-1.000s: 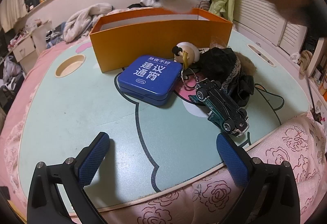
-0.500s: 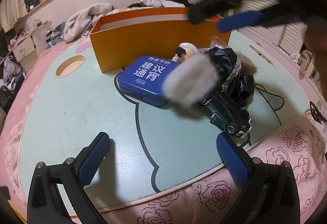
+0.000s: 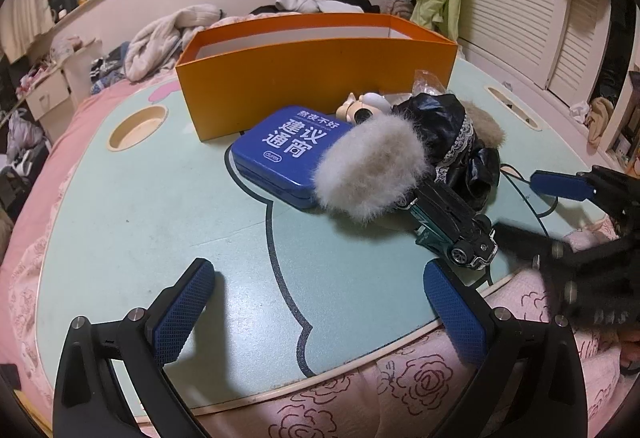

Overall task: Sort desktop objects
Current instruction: 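Carry the white fur ball out and drop it onto the green car, then reach into the box and grasp the brown card box with left gripper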

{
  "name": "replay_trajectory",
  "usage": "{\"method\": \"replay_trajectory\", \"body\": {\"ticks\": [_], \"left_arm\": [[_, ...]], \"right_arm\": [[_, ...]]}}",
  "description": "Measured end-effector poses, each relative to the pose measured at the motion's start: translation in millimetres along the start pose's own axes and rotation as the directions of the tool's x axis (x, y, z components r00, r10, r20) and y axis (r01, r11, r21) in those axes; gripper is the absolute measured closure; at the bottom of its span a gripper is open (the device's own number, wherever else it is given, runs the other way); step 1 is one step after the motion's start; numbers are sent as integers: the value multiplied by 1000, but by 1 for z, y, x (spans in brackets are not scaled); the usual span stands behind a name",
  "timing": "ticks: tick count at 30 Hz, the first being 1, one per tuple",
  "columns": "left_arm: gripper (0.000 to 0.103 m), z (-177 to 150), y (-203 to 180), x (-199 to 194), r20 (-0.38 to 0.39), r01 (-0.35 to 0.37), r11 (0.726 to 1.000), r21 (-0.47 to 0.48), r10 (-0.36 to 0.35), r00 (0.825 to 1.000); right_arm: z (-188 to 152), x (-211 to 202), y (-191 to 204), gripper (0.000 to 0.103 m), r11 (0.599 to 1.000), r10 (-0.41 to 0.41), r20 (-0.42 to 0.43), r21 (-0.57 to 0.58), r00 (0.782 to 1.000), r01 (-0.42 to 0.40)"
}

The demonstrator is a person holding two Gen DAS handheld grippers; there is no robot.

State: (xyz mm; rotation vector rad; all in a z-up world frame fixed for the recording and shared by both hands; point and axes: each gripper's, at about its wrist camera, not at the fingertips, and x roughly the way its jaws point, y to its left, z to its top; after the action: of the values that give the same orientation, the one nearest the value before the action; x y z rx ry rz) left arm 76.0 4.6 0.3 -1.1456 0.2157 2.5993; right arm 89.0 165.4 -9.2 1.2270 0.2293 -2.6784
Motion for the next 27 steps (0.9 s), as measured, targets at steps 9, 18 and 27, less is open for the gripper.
{"method": "replay_trajectory", "body": {"ticks": [9,18,27], "left_arm": [[0,-1,5,-5,7,2,999,-50,-1,1000],[6,45,43,-40,142,69,985,-161,-46,989],[6,143,72,-25,150,159,948,-275,-121,981]], "right_arm": [[-3,1,-5,0,1000,-8,-29,20,1000,9],[-6,1,-3,0,1000,-4,-32,8,999,4],[-8,-2,-2,0,1000,-19,-45,24,999,20]]}}
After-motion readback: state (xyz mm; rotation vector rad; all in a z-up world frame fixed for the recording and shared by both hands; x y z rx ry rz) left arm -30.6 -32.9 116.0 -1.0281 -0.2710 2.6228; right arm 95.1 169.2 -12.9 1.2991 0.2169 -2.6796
